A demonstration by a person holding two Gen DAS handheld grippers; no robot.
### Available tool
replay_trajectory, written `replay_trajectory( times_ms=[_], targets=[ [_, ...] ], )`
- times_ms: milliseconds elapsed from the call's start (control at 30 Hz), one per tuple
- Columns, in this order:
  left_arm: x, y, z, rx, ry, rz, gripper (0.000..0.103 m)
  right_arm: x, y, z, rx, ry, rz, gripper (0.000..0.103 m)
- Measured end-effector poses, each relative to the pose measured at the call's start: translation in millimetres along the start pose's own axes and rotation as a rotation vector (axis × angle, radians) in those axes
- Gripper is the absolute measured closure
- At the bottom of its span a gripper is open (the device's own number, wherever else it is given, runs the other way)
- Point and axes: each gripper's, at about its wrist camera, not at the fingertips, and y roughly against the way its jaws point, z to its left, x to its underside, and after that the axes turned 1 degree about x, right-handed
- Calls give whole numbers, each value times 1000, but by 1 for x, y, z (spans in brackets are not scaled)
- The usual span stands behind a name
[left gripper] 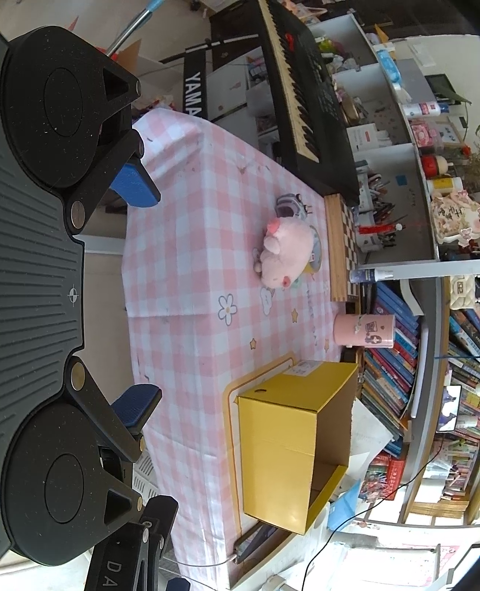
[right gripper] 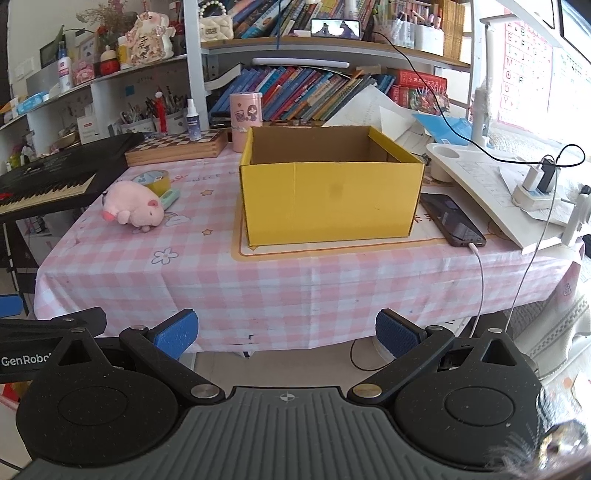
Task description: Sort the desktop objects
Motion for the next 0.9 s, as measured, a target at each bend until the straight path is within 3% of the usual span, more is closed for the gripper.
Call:
replay_trajectory(
  times_ms=[900],
  targets=[
    [1,4,-1,12,4,-3,0,-1,5,0,-1,10,-14,0]
  ],
)
